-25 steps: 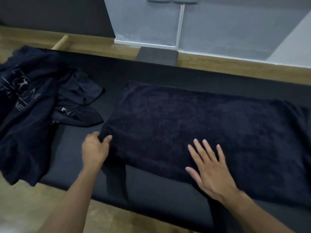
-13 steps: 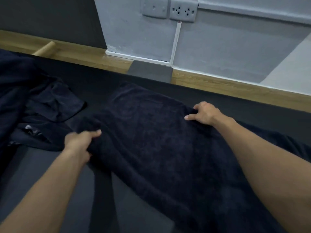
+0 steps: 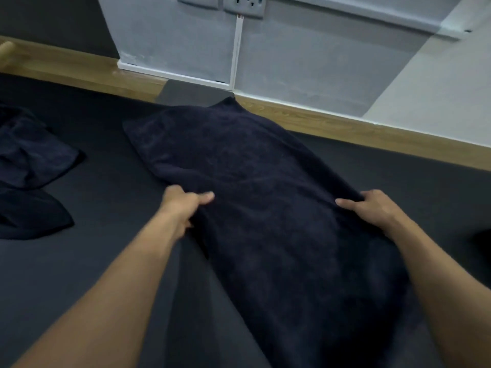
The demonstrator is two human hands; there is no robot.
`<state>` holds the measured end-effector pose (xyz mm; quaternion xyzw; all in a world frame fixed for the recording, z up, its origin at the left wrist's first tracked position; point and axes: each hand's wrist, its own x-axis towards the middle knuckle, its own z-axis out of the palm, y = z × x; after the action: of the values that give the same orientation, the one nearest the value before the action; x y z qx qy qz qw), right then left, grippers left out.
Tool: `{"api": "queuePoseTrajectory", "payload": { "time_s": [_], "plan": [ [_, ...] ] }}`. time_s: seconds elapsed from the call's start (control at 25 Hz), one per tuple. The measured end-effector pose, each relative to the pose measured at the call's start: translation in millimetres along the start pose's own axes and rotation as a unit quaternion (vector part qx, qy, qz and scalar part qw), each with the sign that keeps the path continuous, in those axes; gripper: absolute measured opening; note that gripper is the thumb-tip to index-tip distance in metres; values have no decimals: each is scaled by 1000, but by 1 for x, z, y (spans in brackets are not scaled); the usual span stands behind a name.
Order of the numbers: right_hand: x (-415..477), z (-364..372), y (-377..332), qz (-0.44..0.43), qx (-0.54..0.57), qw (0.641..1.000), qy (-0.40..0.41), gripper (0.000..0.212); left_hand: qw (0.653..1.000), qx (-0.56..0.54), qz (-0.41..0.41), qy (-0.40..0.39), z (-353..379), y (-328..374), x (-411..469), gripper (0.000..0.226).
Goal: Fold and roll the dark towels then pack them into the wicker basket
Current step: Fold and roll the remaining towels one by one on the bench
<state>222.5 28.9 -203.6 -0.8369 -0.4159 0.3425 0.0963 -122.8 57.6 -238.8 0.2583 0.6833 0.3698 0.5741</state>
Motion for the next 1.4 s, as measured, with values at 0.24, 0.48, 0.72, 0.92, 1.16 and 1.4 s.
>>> {"api": "queuePoseTrajectory", "payload": {
  "time_s": [0.24, 0.48, 0.72, 0.92, 1.16, 1.4],
  "plan": [
    [-134, 65, 52, 4, 154, 982, -110, 22, 998, 20, 35, 44, -43, -20, -27, 42],
    [-197, 84, 81, -25, 70, 991, -116, 32, 974, 195, -30, -114, -117, -99, -160, 34],
    [-213, 84, 98, -23, 87, 989, -115, 27, 977, 147, -2, -152, -140, -156, -217, 41],
    [-241, 77, 129, 2, 157, 975, -159, 18, 996, 34, 6, -86, -140, -208, -254, 40],
    [-264, 67, 157, -59, 365, 924, -100, 47, 989, -17, 141, 40, -135, -198, -282, 37],
    [-253, 52, 148, -93, 511, 837, -172, 36, 974, -177, 121, -77, -138, -172, -286, 33]
  ]
}}
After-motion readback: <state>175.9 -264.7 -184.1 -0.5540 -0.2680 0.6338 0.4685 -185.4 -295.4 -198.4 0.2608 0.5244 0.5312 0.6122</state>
